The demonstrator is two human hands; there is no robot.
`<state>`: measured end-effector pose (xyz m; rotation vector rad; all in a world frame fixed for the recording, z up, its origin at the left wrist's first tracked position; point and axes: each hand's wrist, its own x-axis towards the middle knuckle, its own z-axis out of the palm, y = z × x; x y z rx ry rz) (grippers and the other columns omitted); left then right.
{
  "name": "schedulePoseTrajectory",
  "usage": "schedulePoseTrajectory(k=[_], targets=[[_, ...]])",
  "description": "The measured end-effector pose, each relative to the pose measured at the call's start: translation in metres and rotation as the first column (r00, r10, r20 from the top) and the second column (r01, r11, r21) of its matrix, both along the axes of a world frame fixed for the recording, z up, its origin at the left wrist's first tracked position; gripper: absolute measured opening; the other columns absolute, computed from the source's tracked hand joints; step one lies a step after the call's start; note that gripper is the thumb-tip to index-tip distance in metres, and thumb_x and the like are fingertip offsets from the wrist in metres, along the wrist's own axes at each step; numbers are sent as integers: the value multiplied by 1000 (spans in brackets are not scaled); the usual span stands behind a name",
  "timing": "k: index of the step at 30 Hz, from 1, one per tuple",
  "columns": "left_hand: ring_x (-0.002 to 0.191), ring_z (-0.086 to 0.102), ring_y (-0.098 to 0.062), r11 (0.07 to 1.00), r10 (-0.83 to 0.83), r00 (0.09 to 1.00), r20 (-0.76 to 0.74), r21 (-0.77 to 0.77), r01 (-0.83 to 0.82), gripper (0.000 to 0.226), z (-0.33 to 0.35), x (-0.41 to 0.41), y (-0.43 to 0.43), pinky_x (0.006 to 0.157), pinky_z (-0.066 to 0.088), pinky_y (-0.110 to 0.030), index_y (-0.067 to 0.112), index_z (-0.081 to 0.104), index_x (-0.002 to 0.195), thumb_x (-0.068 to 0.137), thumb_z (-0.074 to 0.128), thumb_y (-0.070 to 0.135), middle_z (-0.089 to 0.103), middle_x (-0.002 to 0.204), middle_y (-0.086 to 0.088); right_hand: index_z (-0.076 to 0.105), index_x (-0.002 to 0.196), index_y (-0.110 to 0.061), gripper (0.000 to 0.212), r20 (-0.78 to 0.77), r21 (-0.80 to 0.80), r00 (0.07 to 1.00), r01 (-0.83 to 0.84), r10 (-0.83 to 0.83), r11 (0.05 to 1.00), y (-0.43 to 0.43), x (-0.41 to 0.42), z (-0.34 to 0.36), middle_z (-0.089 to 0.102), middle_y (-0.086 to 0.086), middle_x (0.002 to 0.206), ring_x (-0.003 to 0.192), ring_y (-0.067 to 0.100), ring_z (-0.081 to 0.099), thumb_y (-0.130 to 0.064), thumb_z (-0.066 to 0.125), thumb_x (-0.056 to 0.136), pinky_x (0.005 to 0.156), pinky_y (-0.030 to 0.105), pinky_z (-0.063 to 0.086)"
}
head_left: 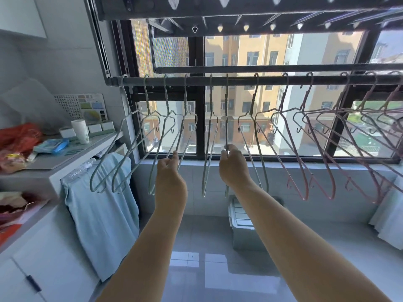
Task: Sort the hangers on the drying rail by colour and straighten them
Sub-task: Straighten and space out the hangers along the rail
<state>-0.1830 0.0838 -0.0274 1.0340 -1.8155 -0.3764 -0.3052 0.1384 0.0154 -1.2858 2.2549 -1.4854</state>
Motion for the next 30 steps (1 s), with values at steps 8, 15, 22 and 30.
schedulePoseTrajectory(k=[8, 15, 22, 30], targets=[[73, 36, -8, 1000, -4, 999, 33, -2, 4, 59, 1, -5, 3, 70, 25, -7, 5, 37, 135, 81, 36, -20, 49, 114, -18, 41, 131, 1, 36, 41, -67, 998, 43, -41, 997, 4, -12, -1, 60, 20, 115, 81, 16, 49, -10, 31, 98, 71, 25, 42], [79, 36, -10, 1000, 24, 998, 53, -15, -24, 61, -2, -12, 1, 70, 25, -9, 9, 38, 136, 80, 35, -18, 49, 114, -15, 47, 121, 2, 31, 116, -99, 992, 57, -46, 993, 5, -19, -5, 60, 18, 90, 58, 15, 48, -11, 31, 98, 50, 26, 40], [80, 40, -12, 998, 34, 998, 50, -49, -32, 58, -5, -15, 3, 74, 34, -18, 7, 39, 135, 82, 36, -17, 50, 109, -15, 46, 125, -2, 33, 162, -135, 986, 55, -33, 989, 12, -29, -9, 56, 11, 78, 48, 9, 38, -12, 31, 99, 31, 9, 27], [94, 57, -34, 975, 131, 988, 84, -190, -113, 42, -3, -20, 14, 79, 47, -38, 7, 48, 127, 85, 53, 2, 58, 111, -19, 44, 123, 0, 34, 171, -102, 985, 35, -17, 994, 17, -32, -10, 49, -3, 78, 63, 6, 44, -20, 34, 97, 53, 15, 43]])
